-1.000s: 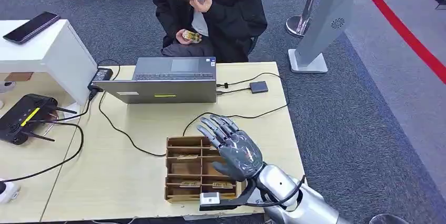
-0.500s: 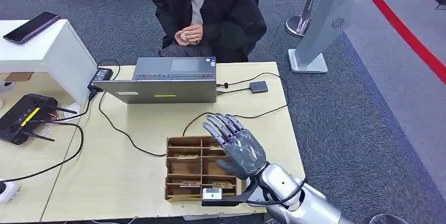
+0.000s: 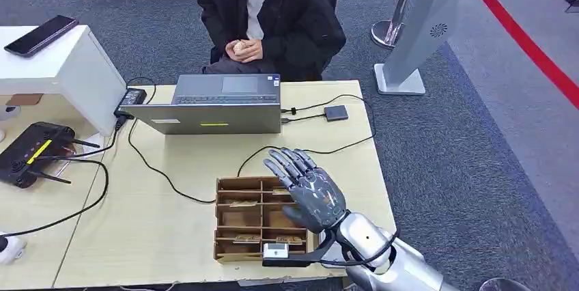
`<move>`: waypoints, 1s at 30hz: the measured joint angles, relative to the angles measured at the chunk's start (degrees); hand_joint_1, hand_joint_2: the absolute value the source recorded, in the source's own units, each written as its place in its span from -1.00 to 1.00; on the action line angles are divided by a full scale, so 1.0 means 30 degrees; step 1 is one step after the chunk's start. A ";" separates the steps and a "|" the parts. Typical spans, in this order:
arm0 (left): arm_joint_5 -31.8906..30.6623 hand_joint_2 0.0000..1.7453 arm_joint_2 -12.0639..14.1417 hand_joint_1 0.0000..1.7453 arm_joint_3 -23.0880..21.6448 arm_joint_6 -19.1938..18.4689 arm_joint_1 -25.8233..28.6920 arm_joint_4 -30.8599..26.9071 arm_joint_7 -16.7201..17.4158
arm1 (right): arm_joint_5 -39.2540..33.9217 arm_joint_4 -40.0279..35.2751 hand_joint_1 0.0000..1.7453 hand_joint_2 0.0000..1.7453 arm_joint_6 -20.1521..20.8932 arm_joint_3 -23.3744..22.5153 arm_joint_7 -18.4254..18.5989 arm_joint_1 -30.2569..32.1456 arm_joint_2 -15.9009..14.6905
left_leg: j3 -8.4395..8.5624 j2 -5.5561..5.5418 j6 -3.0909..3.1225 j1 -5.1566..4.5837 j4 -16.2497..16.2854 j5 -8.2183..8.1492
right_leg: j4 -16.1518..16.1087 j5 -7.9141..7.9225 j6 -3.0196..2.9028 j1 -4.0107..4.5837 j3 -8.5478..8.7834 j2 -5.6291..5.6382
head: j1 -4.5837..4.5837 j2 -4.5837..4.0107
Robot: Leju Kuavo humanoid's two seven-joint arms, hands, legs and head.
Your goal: Pass the card to the sensor for recognition and then transmit it.
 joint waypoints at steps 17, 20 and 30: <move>0.0036 -1.00 0.0000 -1.00 0.0000 -0.0007 0.0000 0.0000 0.0000 | 0.0087 0.0218 -0.62 1.00 0.0350 -0.0015 0.0087 0.0047 0.0000 | 0.0000 0.0000 0.0000 0.0000 0.0000 0.0000 | 0.0000 0.0000 0.0000 0.0000 0.0000 0.0000 | -0.0007 0.0000; 0.0044 -1.00 0.0007 -1.00 0.0007 -0.0007 0.0001 0.0000 0.0000 | 0.0087 0.0226 -0.60 1.00 0.0350 -0.0015 0.0088 0.0126 0.0000 | -0.0001 0.0000 0.0000 0.0000 0.0000 0.0000 | 0.0000 0.0000 0.0000 0.0000 -0.0001 0.0000 | -0.0007 0.0000; 0.0015 -1.00 0.0007 -1.00 0.0007 -0.0007 0.0001 0.0000 0.0000 | 0.0095 0.0226 -0.46 1.00 0.0597 -0.0022 0.0117 0.0149 0.0000 | 0.0001 0.0001 0.0000 0.0000 0.0000 0.0000 | 0.0000 0.0000 0.0000 0.0000 0.0000 0.0000 | -0.0007 0.0000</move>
